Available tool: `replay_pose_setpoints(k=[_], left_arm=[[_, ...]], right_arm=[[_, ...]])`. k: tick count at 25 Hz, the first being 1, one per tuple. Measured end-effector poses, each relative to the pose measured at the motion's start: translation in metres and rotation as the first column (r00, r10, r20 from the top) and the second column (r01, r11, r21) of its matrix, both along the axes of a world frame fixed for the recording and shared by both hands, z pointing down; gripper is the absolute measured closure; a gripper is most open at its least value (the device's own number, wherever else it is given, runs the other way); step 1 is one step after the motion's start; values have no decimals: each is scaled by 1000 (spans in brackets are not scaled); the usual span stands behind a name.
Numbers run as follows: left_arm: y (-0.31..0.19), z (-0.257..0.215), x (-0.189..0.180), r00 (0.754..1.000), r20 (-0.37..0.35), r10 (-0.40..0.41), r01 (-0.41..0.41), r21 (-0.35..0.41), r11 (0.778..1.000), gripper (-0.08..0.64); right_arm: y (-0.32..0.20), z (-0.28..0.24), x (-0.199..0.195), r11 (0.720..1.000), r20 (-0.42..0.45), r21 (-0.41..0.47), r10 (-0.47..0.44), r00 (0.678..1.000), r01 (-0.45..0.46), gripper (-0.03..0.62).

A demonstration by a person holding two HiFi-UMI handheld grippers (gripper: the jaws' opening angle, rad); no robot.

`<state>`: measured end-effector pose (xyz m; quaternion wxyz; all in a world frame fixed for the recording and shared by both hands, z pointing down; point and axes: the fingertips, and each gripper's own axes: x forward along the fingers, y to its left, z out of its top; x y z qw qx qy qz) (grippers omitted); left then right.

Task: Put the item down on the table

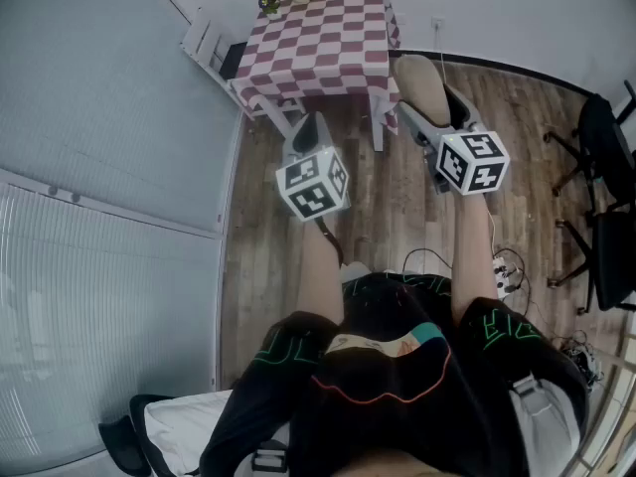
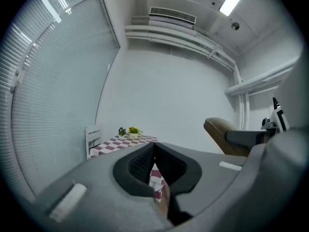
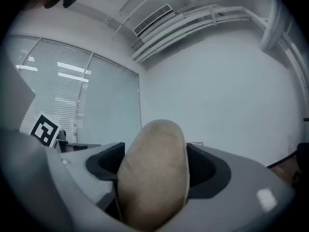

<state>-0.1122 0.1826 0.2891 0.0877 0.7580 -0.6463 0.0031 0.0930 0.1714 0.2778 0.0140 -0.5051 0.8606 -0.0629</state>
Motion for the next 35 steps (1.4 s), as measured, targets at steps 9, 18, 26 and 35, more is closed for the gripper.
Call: replay_pose_setpoints(k=[9,18,26,35], left_arm=[[5,-19,6,1000,4,3,-4,57,998,551],[-1,-33,9,1000,8,25,-25,81,996,551],[-14,-32,16,999,0,40,-40,84,996,551],[-19,-24,9,1000,-18,20,-19,65,998,551]], right_arm=[[1,-11,7,1000,32,26,8,999,-9,189],[-3,-21,13,999,58,33,25,998,-27,189],[-16,-24,23,998,55,35,43,998,-45,189],[-27,-13,19,999,48,14,29,998,-29,189]])
